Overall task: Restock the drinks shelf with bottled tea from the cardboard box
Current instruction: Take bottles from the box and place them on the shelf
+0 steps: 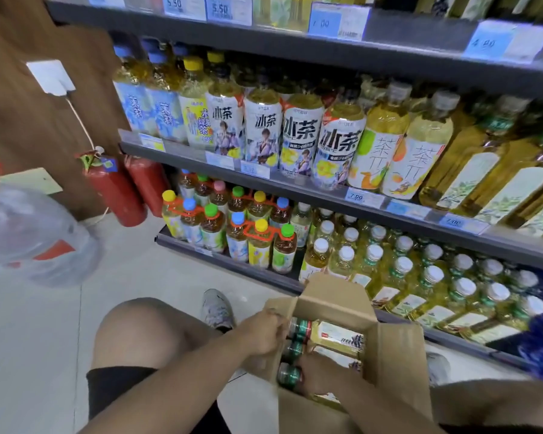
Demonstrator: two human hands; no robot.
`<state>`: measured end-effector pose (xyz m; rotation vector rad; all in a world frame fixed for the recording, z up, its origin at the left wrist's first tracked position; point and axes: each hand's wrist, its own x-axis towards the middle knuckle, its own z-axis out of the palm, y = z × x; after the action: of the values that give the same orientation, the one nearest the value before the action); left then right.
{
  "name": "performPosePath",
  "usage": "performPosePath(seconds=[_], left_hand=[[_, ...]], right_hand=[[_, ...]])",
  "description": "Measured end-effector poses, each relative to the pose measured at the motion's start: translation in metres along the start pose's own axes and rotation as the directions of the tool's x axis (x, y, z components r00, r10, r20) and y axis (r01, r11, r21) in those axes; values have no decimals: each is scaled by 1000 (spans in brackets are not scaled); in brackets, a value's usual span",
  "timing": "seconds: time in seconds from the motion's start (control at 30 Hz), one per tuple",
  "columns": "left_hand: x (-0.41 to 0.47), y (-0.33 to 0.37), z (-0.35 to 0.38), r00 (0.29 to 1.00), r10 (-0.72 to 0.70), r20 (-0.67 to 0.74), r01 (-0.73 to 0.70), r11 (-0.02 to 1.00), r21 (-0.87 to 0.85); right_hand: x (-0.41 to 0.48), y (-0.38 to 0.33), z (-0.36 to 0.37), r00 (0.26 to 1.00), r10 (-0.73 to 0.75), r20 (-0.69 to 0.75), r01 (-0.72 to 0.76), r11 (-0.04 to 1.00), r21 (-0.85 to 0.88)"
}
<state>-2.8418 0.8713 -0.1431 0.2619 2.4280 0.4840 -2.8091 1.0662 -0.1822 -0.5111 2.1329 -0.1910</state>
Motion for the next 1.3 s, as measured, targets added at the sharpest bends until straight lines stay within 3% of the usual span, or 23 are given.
performPosePath(seconds=[0.17,0.3,0.4,0.53,0.6,0.7,0.8,0.87,0.93,1.03,1.1,1.3], left_hand=[[-10,6,-4,999,-12,-45,4,987,-162],[-18,26,-18,1000,8,-13,-13,884,-468],[-26,43,-22,997,76,25,-41,748,-663],[-29,57,-32,959,-35,-280,-150,776,-613],[-26,56,-38,913,-83,-399,-191,777,-600],[-23,49,-46,887,-92,-453,-201,805,-558],[-22,44,-47,861,-128,-492,-205,797,-568],[-19,42,-48,850,-170,-498,-198,773,-602],[-15,41,-51,850,-211,-482,-182,741,-646],[-5,39,-54,856,-231,-462,-162,728,-666],[4,37,-57,864,-232,-447,-146,734,-664],[24,28,-63,866,-238,-440,-129,743,-656]], right_hand=[[-29,6,-48,981,-61,-185,103,968,230],[-52,10,-92,914,10,-405,252,767,590],[-58,-6,-116,807,95,-583,382,669,638],[-62,-36,-141,695,154,-703,503,595,627],[-62,-41,-147,676,103,-729,530,620,579],[-64,-38,-150,699,13,-715,521,676,521],[-63,-21,-136,738,56,-673,428,731,531],[-53,-3,-119,757,98,-646,296,830,473],[-39,12,-100,823,122,-554,108,925,364],[-16,19,-78,880,119,-459,-36,982,186],[1,21,-70,893,139,-429,-126,990,57],[50,16,-61,947,110,-302,-198,940,-279]])
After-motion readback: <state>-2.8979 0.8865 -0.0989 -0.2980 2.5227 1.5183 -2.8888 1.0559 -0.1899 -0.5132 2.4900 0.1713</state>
